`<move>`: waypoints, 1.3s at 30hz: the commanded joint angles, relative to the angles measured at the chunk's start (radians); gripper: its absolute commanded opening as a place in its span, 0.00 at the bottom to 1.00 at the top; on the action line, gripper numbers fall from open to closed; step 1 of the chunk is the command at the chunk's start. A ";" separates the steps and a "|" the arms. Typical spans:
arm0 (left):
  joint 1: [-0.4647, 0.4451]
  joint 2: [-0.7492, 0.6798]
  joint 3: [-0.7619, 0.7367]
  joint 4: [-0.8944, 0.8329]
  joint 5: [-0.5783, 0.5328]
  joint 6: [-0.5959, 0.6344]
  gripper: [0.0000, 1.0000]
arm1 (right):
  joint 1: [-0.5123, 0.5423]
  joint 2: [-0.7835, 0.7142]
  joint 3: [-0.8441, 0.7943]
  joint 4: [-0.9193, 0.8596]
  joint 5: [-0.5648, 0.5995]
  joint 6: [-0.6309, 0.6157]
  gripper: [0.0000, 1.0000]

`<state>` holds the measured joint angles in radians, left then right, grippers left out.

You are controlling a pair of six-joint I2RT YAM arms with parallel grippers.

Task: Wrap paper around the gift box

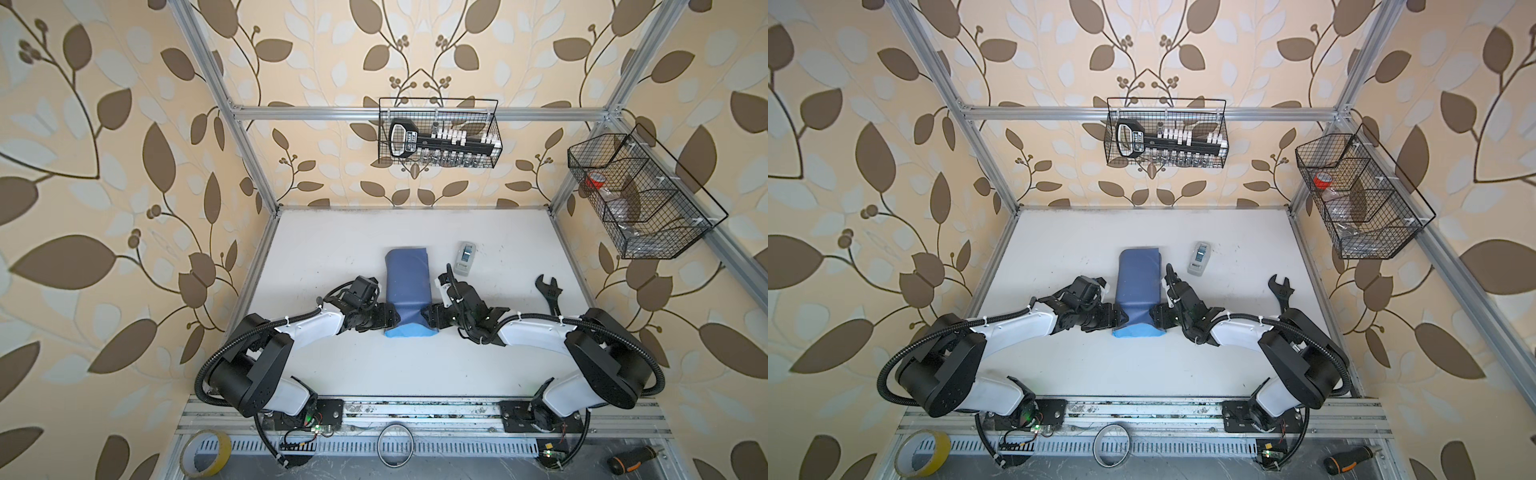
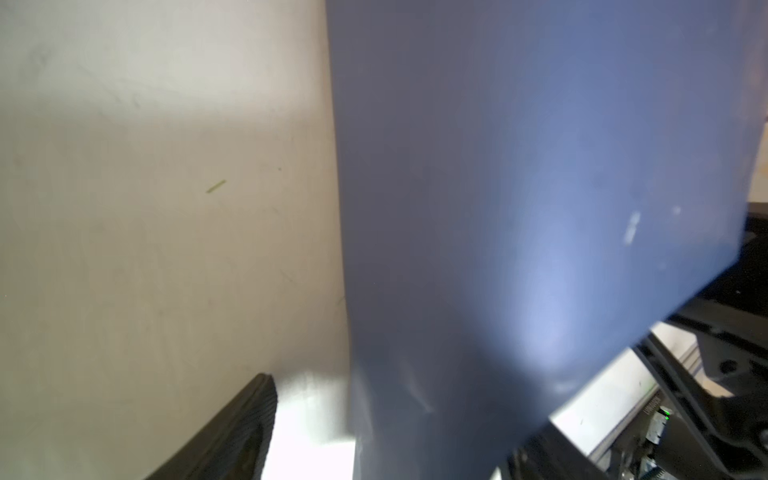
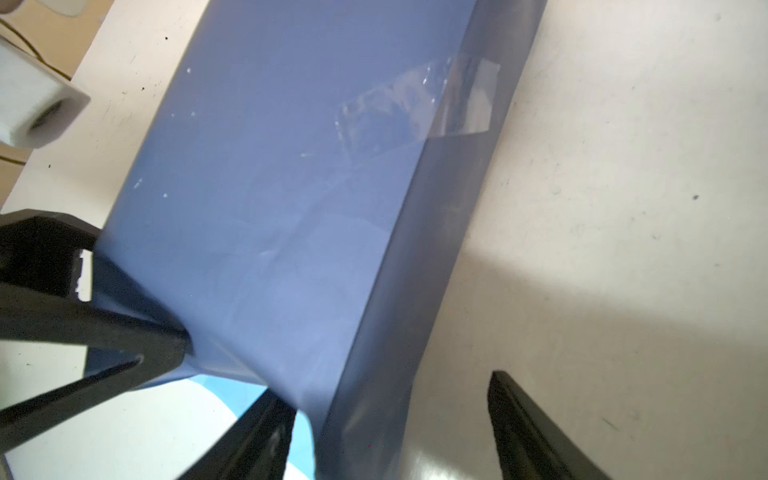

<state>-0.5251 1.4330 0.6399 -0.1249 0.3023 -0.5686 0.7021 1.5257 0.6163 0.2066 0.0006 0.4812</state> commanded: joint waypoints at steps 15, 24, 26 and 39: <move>-0.079 0.056 0.058 -0.018 -0.210 0.027 0.62 | 0.016 0.002 -0.030 0.004 0.081 -0.023 0.66; -0.102 0.082 0.063 0.002 -0.255 0.011 0.54 | 0.050 0.019 -0.025 0.007 0.162 -0.038 0.57; -0.107 0.083 0.064 0.001 -0.260 0.009 0.52 | 0.060 0.023 -0.023 0.008 0.187 -0.041 0.54; -0.119 0.022 0.045 0.018 -0.272 0.009 0.43 | 0.086 0.044 -0.029 0.051 0.239 -0.036 0.33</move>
<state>-0.6323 1.4837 0.6804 -0.1177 0.0658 -0.5549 0.7799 1.5539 0.5964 0.2401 0.1997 0.4515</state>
